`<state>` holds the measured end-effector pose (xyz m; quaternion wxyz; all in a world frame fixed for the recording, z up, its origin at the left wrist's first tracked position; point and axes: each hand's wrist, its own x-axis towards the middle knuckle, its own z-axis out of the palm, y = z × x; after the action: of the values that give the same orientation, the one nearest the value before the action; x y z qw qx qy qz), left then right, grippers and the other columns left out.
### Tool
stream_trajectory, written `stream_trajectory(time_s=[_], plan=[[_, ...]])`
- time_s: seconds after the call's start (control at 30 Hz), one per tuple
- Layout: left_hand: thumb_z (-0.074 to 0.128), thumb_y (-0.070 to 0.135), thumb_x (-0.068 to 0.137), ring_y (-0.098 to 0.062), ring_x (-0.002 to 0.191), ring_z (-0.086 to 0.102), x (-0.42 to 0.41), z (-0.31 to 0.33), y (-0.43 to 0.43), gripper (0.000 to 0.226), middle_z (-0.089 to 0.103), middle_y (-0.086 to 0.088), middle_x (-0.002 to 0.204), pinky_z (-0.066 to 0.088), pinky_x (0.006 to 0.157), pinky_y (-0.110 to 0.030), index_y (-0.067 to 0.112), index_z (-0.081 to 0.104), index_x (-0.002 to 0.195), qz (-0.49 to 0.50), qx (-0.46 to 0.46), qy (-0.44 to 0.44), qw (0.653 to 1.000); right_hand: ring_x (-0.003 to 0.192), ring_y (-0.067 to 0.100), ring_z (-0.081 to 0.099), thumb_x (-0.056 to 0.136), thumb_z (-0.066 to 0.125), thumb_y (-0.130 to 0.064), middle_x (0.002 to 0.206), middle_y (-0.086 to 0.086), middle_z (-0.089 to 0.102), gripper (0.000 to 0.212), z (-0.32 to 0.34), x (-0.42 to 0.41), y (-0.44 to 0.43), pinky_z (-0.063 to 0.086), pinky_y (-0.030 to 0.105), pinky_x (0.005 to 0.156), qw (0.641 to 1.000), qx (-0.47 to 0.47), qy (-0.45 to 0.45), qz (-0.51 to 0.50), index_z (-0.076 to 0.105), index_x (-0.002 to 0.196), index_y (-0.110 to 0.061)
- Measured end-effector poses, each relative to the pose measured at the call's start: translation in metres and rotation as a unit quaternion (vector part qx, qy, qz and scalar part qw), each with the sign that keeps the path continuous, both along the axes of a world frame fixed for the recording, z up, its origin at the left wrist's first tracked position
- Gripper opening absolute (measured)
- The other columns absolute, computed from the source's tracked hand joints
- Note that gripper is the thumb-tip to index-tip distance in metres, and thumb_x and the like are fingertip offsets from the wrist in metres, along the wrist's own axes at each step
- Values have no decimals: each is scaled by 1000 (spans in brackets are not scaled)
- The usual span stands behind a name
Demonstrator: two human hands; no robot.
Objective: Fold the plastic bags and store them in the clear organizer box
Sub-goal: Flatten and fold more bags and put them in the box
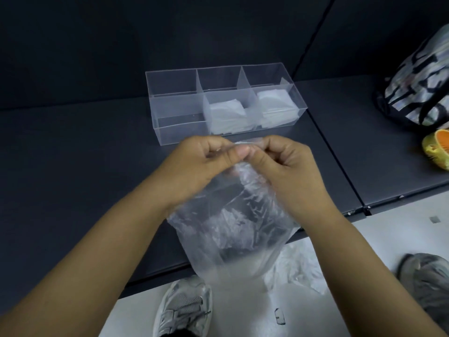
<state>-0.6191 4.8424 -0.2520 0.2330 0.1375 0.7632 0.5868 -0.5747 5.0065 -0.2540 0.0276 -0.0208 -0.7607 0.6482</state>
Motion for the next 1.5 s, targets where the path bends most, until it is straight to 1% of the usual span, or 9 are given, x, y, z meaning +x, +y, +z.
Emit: stream_trajectory(time_s=[0.3,0.5,0.7,0.9,1.0,1.17,1.27,1.37,1.5], plan=[[63,33,90,-5,50,52,-21,-33,-16,31,56,6,48,45,62,-20,24,68,61,255,68,-63,962,84,13,68,81,65,-37,92,5,71,30,-13,13,55,50,16,73,982,-32,-122,141,70,103,-18],[66,31,88,-11,64,65,-29,-50,-29,24,70,3,68,55,69,-27,28,76,67,324,104,-130,931,101,20,61,72,76,-40,108,3,59,28,-32,15,42,47,36,99,975,40,-164,142,73,87,-17],[70,28,86,-7,63,69,-38,-59,-54,9,73,6,69,53,57,-20,22,72,80,427,128,-159,881,113,13,59,85,60,-40,113,-3,64,37,-30,13,73,38,30,104,979,-14,-167,120,73,78,-6],[70,24,85,-7,56,67,-46,-70,-75,5,72,5,68,52,52,-20,19,70,85,446,131,-180,867,94,17,69,82,56,-47,97,8,74,44,-21,-1,105,53,22,83,975,-59,-198,85,76,93,-8],[71,22,85,-6,53,66,-46,-76,-75,4,70,7,60,51,46,-20,19,70,82,449,122,-187,865,69,17,69,74,70,-38,78,9,72,30,-15,-13,107,56,24,69,975,-38,-204,81,66,74,-8],[73,26,83,-7,56,66,-48,-84,-76,8,71,2,72,52,55,-22,19,71,86,458,101,-177,865,45,3,53,83,68,-2,56,-5,64,19,-25,-47,112,46,14,51,975,7,-140,-173,56,81,-16],[68,31,88,-5,55,66,-46,-85,-69,11,70,7,63,52,54,-20,20,69,86,443,93,-178,874,60,2,61,89,63,-6,76,2,63,13,-28,-53,114,48,16,62,961,32,-86,-261,55,99,-12],[63,44,88,-10,74,72,-39,-83,-70,27,75,4,79,55,70,-27,18,69,95,398,85,-227,885,81,8,64,93,61,-26,90,-2,67,9,-26,-34,99,49,23,76,980,52,-72,-177,61,98,-19],[59,51,86,-17,94,70,-5,-82,-83,47,73,-4,105,53,83,-34,15,64,116,324,70,-259,907,111,1,59,84,63,-44,117,-12,66,41,-24,17,67,48,17,90,984,79,-128,95,60,122,-27]])
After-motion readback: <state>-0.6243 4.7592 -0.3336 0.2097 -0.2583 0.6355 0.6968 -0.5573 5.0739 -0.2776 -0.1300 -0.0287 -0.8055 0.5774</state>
